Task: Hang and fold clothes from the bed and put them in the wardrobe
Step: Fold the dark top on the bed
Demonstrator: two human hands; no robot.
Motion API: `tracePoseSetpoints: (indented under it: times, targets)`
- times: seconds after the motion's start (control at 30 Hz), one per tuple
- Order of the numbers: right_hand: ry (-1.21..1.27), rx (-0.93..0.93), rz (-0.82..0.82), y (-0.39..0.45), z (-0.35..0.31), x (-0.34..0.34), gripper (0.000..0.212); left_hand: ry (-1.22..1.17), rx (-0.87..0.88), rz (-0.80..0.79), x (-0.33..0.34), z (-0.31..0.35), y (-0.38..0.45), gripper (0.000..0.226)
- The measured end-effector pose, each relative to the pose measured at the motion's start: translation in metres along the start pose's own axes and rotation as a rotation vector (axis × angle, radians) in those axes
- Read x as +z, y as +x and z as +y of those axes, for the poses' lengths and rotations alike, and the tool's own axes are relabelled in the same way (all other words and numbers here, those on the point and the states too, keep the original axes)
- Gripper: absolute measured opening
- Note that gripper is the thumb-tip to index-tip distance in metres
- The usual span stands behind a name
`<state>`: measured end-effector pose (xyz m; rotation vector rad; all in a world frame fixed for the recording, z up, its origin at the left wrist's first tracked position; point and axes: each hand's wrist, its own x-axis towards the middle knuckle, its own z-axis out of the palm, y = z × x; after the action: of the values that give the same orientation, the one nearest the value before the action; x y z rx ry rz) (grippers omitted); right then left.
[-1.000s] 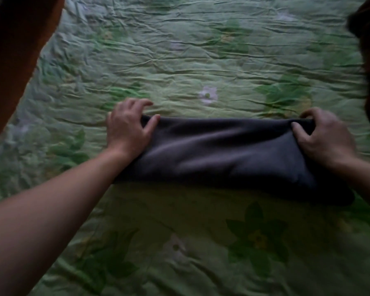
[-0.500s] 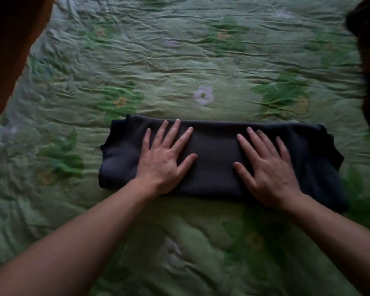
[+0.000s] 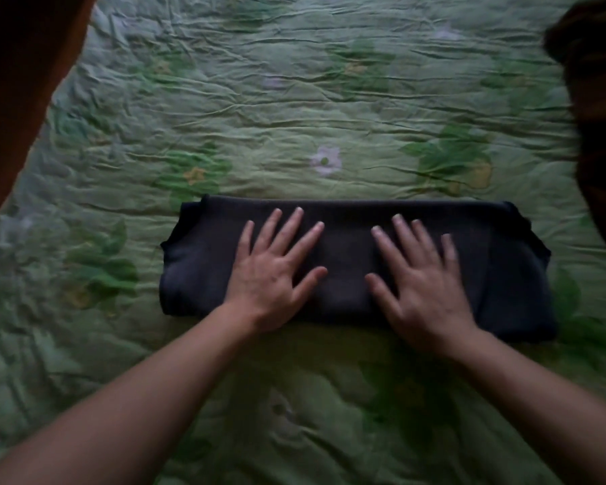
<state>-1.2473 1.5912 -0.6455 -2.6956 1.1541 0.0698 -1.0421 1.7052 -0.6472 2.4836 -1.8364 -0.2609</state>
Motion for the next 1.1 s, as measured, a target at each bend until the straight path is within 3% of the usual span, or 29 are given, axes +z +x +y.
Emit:
tracePoseSetpoints:
  times: [0.17,0.33,0.47,0.57,0.67,0.73,0.8,0.87,0.97,1.1]
  targets:
    - [-0.062,-0.043,-0.029,-0.004,0.003,0.012,0.068,0.029,-0.027,-0.006,0.005,-0.034,-0.015,0.064]
    - [-0.065,0.011,-0.027,-0.002,-0.021,0.009,0.069,0.005,-0.299,0.019,-0.005,-0.074,-0.039,0.079]
    - [0.0,-0.08,0.013,0.007,-0.073,0.014,0.066,-0.31,-0.609,0.087,-0.007,-0.088,-0.059,0.096]
    - [0.023,-0.046,0.009,0.012,-0.106,0.029,0.065,-0.639,-0.72,0.222,-0.016,-0.081,-0.058,0.085]
    - [0.02,-0.02,0.01,0.012,-0.108,0.037,0.066,-1.002,-0.928,0.157,-0.025,-0.084,-0.049,0.062]
    - [0.066,-0.027,0.005,0.012,-0.105,0.034,0.068,-1.414,-1.001,0.107,-0.033,-0.085,-0.046,0.038]
    - [0.189,-0.007,0.023,0.015,-0.106,0.029,0.072,-1.767,-1.022,-0.032,-0.044,-0.08,-0.046,0.024]
    - [0.431,0.079,0.051,0.02,-0.11,0.022,0.077,-1.905,-0.966,-0.152,-0.055,-0.072,-0.046,0.025]
    - [0.925,0.27,0.125,0.033,-0.113,0.014,0.076,-1.93,-0.829,-0.231,-0.073,-0.054,-0.04,0.036]
    - [1.388,0.454,0.178,0.044,-0.108,0.002,0.061,-1.835,-0.669,-0.315,-0.099,-0.013,-0.029,0.007]
